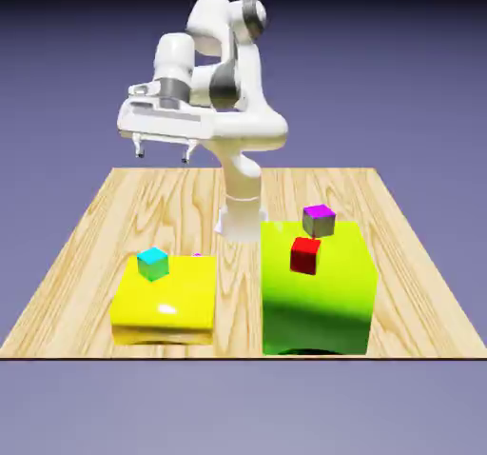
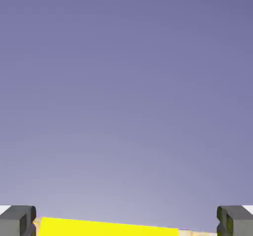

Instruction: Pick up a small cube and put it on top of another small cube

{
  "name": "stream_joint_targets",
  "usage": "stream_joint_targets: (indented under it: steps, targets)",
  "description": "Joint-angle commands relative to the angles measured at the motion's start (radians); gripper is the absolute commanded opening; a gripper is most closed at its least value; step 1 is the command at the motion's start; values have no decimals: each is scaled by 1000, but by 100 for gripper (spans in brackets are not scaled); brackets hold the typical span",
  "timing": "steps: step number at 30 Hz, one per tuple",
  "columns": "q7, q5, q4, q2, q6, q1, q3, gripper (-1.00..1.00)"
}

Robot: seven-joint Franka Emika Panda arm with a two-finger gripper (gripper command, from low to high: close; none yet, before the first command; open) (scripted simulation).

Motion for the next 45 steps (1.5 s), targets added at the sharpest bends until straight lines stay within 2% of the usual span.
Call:
stream_joint_targets:
  steps: [1,45]
  targets:
    - [-25,-18,1,-17,-18,-1,-36,0]
    - [-1093,-776,23,-757,-770,-25,-1590,0]
